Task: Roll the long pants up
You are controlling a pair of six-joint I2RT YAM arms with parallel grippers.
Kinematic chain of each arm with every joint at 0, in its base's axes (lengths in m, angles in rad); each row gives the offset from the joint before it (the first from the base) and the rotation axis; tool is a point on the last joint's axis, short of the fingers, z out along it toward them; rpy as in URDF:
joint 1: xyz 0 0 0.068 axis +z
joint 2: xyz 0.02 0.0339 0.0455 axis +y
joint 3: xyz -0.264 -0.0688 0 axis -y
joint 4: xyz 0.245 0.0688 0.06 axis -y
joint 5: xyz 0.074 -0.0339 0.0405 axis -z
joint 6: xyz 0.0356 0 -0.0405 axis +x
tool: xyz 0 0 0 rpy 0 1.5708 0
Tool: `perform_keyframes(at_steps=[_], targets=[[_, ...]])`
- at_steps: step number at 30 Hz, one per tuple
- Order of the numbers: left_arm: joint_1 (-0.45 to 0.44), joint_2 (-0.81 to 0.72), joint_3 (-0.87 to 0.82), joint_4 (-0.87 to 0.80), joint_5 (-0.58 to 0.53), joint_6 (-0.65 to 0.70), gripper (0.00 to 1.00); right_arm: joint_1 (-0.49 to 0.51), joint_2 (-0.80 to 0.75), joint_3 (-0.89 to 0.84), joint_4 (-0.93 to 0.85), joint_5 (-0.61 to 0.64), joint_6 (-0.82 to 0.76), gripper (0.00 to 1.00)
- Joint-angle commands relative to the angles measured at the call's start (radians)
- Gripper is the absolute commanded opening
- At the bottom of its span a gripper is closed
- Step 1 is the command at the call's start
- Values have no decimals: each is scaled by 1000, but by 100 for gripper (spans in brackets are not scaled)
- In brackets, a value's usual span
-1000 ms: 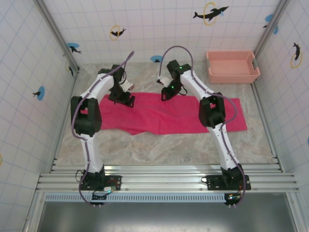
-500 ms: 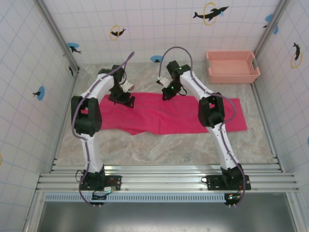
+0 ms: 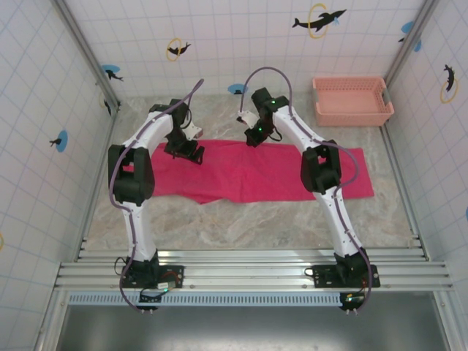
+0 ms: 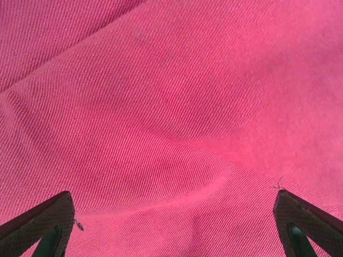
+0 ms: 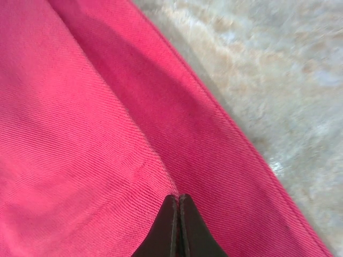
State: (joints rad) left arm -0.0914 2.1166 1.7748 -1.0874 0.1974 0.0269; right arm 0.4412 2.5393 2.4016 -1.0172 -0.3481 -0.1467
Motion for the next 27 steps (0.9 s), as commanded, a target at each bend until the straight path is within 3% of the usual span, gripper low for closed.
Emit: perform_keyframes(at_steps=[1,18,19,20,22,25,27], targets=[[7,17,-11,-25,6,21,98,2,-77,42,92,68,32,0],[9,23,-11,-23,8,20,97,-25,72,161,168,135,107,0],[10,23,-12,-23,7,20,97,-28,82,169,169,129,113,4],[9,25,-12,-23,8,20,97,-32,94,172,171,128,120,15],[9,26,-12,-23,7,20,97,-38,111,182,173,131,129,21],[10,31,-12,-23,-2,18,97,-50,115,181,171,152,149,49],[10,32,-11,-24,-8,16,98,-65,99,171,168,176,168,56]])
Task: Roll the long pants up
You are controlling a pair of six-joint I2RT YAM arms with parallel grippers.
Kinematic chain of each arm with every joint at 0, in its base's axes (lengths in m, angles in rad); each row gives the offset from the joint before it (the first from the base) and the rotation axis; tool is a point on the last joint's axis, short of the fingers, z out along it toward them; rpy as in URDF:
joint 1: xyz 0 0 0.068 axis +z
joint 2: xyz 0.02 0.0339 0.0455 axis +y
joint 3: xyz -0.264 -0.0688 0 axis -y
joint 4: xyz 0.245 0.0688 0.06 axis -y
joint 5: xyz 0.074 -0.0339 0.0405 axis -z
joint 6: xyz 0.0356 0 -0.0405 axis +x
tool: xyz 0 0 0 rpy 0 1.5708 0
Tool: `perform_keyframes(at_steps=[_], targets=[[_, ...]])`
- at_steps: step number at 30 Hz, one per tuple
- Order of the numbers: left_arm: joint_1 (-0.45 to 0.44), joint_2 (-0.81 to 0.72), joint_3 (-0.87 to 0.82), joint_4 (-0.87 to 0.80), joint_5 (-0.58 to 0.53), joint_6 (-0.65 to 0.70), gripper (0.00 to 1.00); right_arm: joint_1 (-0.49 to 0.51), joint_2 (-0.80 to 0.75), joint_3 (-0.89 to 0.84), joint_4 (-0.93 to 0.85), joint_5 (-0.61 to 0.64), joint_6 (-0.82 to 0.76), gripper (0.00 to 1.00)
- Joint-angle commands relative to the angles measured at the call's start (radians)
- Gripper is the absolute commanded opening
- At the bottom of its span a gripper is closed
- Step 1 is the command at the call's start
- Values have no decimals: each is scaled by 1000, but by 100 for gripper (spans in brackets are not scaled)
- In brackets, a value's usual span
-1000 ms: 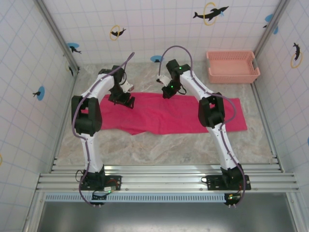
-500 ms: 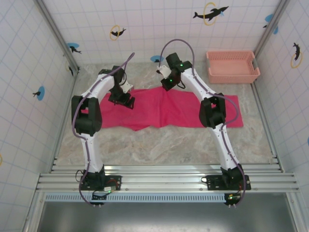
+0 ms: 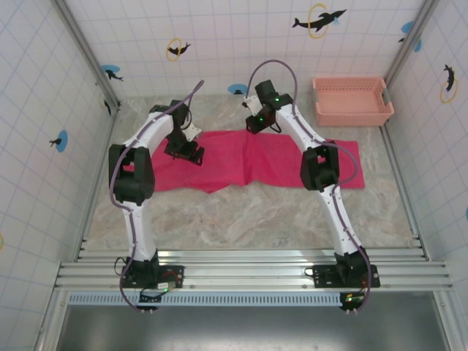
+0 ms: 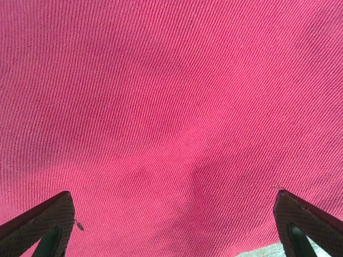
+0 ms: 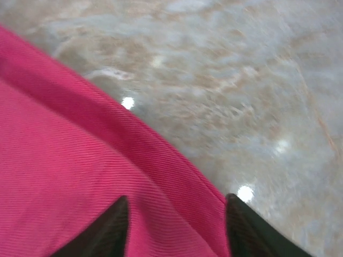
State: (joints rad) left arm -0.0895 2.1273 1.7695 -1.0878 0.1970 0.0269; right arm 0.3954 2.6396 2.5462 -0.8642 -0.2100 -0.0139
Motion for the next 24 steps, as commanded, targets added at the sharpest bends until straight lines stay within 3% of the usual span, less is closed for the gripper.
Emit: perform_keyframes(at_steps=[1,5,12,17,20,24], targets=[[8,20,-6,-22,-7,13,97,-26,-19,11,16,36,37,58],[4,5,1,-12,7,-8,97,-54,-150,-137,40,71,48,62],[-78,-33,42,60,133,-105,97,-167,-548,-703,198,151,162,70],[-186,-3,73,144,160,-191,98,-316,-800,-1057,284,143,234,73],[-237,45,109,162,147,-221,97,-413,-896,-1194,295,100,266,74],[-273,99,143,209,132,-261,98,-521,-985,-1332,303,135,268,74]])
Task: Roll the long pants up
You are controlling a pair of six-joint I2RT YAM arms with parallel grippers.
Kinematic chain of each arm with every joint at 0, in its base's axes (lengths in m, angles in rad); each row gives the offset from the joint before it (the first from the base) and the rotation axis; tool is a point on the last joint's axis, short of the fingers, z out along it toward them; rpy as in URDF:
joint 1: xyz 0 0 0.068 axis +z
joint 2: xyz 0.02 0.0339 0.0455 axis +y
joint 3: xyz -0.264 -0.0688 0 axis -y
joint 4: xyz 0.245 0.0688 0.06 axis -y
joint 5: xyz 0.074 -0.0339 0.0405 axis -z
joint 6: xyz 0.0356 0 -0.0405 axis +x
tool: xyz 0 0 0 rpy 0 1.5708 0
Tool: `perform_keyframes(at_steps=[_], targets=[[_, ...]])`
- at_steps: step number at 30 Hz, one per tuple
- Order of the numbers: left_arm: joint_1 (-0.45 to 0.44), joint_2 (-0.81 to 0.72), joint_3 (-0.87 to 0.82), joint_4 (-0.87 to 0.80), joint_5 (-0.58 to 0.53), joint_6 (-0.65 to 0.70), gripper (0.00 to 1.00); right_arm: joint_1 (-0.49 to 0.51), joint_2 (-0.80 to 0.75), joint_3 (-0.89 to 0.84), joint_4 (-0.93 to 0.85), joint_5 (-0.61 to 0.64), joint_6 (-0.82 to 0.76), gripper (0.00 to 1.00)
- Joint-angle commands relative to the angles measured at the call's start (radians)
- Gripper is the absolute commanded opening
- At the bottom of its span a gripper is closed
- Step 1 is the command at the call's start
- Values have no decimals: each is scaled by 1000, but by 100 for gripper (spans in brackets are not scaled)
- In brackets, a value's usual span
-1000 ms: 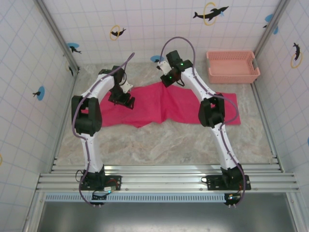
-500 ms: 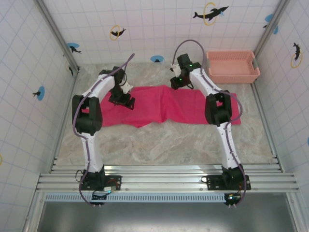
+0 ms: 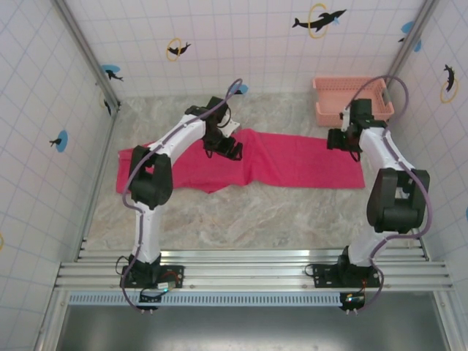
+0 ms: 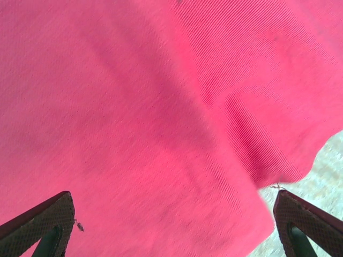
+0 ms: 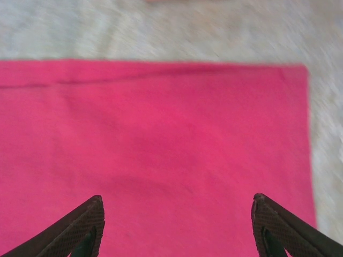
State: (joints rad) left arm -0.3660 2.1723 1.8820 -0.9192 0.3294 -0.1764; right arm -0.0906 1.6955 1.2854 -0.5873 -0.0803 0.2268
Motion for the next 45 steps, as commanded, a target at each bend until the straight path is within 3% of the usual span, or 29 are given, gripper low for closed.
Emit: perform_keyframes(at_steps=[1,13,21,27,34,45], targets=[[-1,67,39,47,-4,-65,97,-67,-54,-102,35,-6,24,74],[-4,158,135,12,-122,-64,97,-335,-65,-371,149,-104,13,73],[-3,173,138,4,-137,-48,97,-342,48,-401,238,-170,58,70],[-2,173,137,-6,-136,-38,97,-344,92,-414,339,-227,122,59],[-2,173,141,-16,-138,-32,98,-343,119,-354,239,-255,100,44],[-3,156,120,-28,-129,-29,97,-336,156,-266,26,-246,-10,39]])
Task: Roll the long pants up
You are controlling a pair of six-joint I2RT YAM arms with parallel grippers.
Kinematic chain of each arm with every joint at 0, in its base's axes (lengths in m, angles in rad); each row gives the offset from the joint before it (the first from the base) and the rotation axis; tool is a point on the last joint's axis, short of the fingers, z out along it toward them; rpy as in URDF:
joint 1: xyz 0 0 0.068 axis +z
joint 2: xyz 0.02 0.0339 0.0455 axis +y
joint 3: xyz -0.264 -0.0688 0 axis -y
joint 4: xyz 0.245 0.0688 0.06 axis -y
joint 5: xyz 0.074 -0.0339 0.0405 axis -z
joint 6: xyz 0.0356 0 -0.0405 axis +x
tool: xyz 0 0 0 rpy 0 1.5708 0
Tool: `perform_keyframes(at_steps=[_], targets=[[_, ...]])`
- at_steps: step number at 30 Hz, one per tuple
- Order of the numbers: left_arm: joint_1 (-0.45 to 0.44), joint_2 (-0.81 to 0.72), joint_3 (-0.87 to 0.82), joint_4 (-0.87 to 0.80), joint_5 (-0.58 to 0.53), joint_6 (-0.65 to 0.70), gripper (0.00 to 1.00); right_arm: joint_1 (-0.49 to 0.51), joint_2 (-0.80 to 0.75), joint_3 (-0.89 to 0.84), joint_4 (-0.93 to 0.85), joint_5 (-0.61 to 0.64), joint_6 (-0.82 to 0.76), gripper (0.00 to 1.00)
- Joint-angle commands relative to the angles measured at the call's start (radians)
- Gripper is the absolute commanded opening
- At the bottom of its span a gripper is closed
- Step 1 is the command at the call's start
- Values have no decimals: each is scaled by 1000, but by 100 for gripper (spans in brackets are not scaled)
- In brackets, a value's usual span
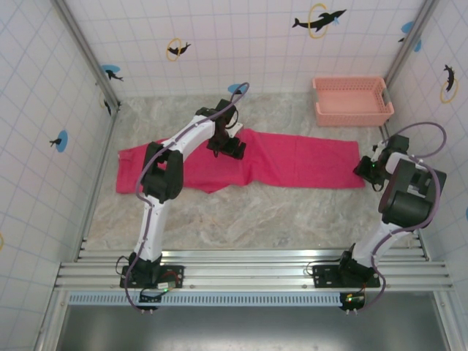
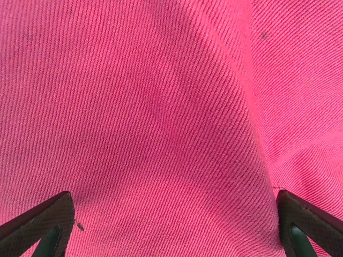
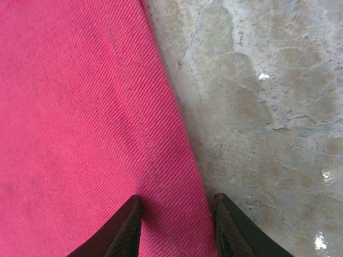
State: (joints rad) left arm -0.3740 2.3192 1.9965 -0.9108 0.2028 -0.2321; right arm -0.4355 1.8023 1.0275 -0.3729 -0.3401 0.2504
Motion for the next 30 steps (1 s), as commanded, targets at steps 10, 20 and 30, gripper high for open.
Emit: perform_keyframes(at_steps=[10,20,30], targets=[[5,-2,6,-52,2,45,98,48,58,51,-296,6,-79,23],[6,-17,0,-68,-5,69,97,84,2,-24,-194,-115,6,0],[21,-47,-39,-73,-19,91,98,192,-424,-106,-159,88,155,0]])
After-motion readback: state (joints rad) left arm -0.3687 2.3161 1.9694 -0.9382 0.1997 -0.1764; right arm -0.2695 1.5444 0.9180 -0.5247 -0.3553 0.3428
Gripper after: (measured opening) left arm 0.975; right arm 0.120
